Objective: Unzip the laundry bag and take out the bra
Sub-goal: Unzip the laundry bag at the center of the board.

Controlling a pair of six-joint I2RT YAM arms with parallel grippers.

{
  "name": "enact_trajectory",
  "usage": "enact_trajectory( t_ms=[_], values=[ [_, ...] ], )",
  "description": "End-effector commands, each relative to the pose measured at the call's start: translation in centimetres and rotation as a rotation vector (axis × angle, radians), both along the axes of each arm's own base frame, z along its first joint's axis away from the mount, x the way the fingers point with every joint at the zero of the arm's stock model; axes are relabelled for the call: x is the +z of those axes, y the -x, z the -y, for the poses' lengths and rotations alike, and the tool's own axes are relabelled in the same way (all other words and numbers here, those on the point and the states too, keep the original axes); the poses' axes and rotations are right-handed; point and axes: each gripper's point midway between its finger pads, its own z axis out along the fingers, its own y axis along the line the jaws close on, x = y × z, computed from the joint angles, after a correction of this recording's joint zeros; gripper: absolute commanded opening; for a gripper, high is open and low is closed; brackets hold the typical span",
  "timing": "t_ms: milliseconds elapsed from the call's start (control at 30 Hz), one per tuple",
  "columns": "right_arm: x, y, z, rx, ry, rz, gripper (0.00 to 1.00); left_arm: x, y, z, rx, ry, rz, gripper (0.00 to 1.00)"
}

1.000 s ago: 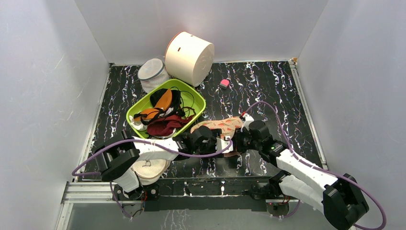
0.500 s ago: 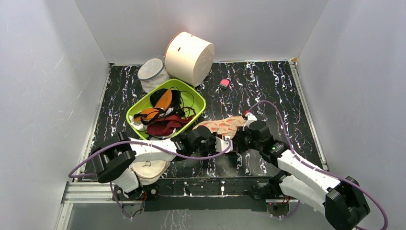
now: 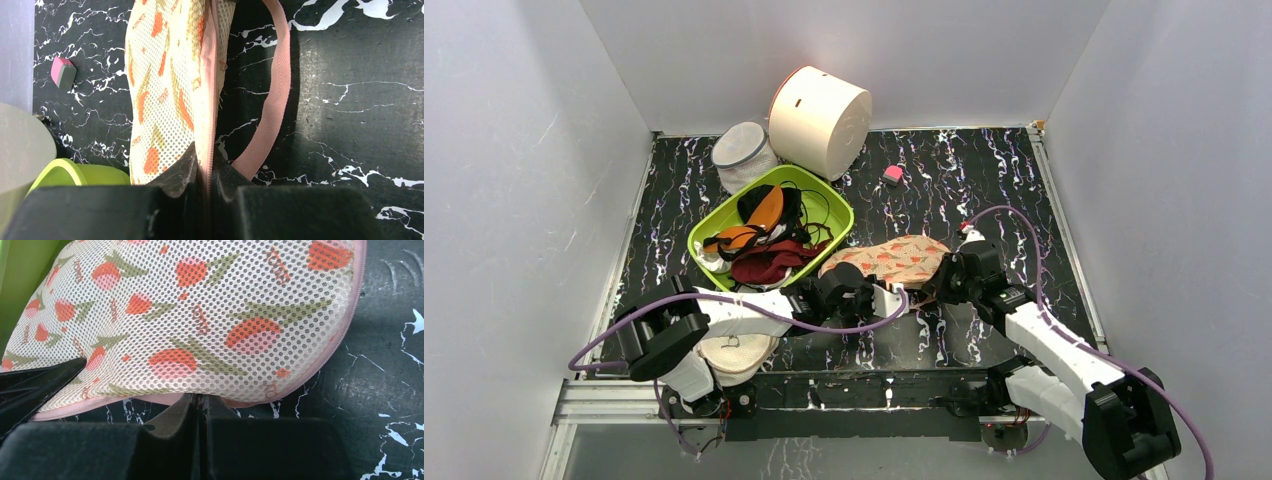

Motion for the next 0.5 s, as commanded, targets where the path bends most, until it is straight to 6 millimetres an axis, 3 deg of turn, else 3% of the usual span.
enact_trajectory(
  t_ms=[0,100,200,267,467],
  values=[
    [3.2,-1.2,-1.1,0.088,-0.041,0.129,0.0,1.1,0.2,0.2,-0.012,0.012,0.005,0.08],
    [4.5,0.0,-2.7,0.198,-0.112,0.162,0.0,1.6,0.8,0.6,-0.028,0.034,-0.033,0.44],
    [5.1,1.1,-3.5,0.268,-0.142,0.165,0.0,2.1,1.7,1.4,-0.054,0.055,-0.102,0.64],
    [5.3,2.0,-4.2,0.319,-0.172,0.154,0.0,2.8,2.3,2.1,-0.068,0.082,-0.141,0.72],
    [4.6,4.4,-6.1,0.402,-0.231,0.088,0.0,3.8,3.9,3.3,-0.11,0.145,-0.189,0.83]
  ],
)
